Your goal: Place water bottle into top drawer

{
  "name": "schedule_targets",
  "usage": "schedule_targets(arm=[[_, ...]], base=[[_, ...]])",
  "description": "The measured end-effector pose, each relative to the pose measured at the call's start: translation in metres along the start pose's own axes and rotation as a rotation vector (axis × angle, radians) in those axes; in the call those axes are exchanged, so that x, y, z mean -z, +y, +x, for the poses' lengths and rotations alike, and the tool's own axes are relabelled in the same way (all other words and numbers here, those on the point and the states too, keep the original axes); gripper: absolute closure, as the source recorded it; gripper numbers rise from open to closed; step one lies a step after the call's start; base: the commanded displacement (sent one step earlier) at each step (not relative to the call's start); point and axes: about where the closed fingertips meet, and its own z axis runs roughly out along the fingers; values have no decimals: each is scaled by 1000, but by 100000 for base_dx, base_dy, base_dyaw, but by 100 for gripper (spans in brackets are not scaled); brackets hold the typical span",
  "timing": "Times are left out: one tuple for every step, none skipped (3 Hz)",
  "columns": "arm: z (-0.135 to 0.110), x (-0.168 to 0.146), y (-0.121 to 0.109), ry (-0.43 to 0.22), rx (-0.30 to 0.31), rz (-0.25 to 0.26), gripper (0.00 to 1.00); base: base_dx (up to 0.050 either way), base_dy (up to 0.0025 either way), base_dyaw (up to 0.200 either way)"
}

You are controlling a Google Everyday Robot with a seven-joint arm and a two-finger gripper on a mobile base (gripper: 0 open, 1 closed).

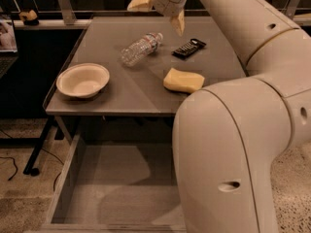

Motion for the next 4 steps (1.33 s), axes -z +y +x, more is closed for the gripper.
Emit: schedule_targets(arm=[[22,-16,1,63,16,-3,0],[22,-16,1,63,16,-3,0],[20,-19,2,54,3,5,0],[27,-39,20,75,6,3,0]], base=[[0,0,0],[0,0,0],[0,0,0],[0,0,0]])
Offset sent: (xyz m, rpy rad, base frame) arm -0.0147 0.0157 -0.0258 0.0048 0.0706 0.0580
